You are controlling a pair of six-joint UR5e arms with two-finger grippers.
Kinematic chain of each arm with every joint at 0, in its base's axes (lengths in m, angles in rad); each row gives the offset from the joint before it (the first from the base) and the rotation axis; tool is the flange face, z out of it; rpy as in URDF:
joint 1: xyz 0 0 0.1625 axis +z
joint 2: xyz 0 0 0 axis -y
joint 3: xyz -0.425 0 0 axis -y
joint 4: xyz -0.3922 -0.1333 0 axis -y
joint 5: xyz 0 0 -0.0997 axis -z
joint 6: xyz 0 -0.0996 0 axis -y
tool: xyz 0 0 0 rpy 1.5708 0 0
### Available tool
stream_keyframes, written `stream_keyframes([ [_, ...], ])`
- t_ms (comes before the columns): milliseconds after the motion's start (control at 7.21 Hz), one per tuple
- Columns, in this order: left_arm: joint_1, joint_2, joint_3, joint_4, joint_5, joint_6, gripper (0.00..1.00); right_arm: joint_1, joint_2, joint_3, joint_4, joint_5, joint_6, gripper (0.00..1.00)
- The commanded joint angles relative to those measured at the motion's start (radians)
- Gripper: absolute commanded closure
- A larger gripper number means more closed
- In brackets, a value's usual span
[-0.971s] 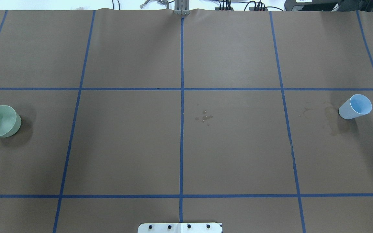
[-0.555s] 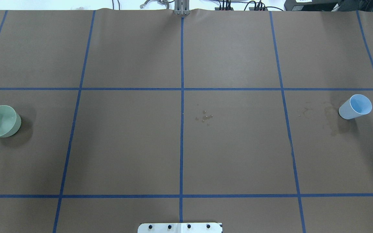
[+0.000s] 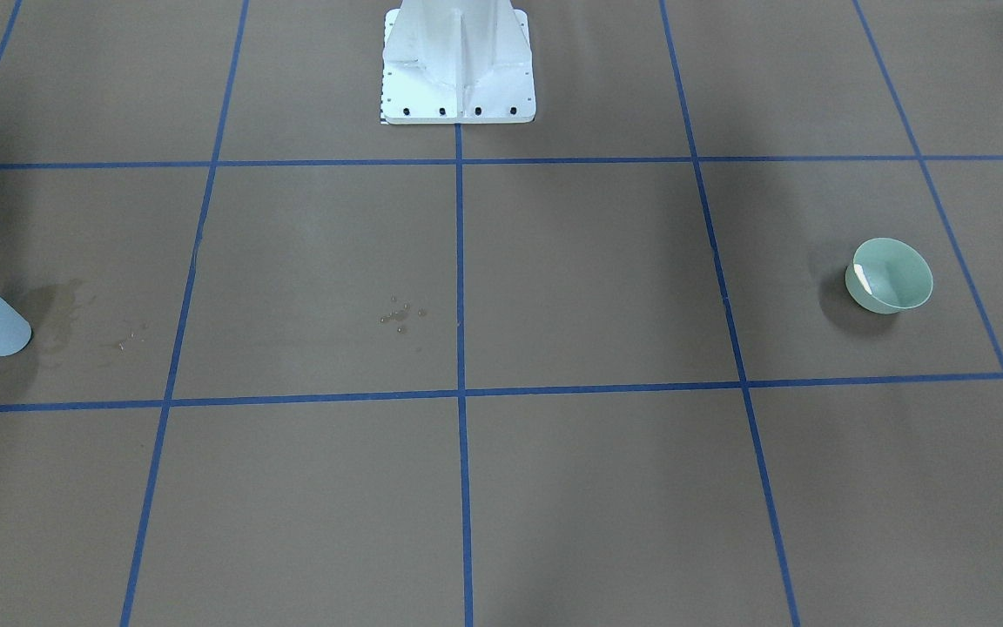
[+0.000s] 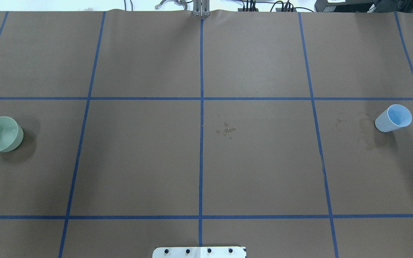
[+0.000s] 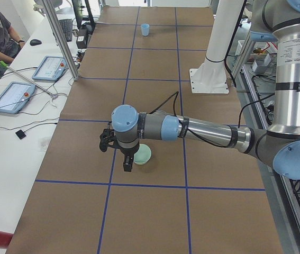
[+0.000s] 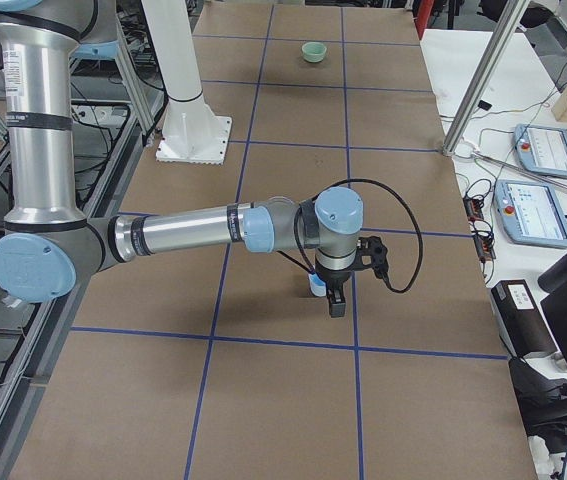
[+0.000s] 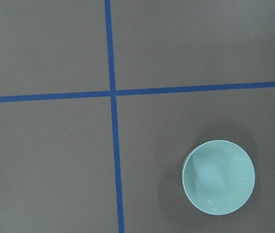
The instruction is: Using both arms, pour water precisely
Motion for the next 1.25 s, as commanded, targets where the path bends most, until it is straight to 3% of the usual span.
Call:
stream_keyframes([
  [0,0.0,0.001,-0.009,-0.002,0.0,0.002,0.0,0.0,0.0,0.002,0.0,0.003,0.0,0.0],
  [1110,0.0,0.002,-0.037,0.0,0.0,0.0,0.0,0.0,0.003,-0.003,0.0,0.0,0.002,0.0],
])
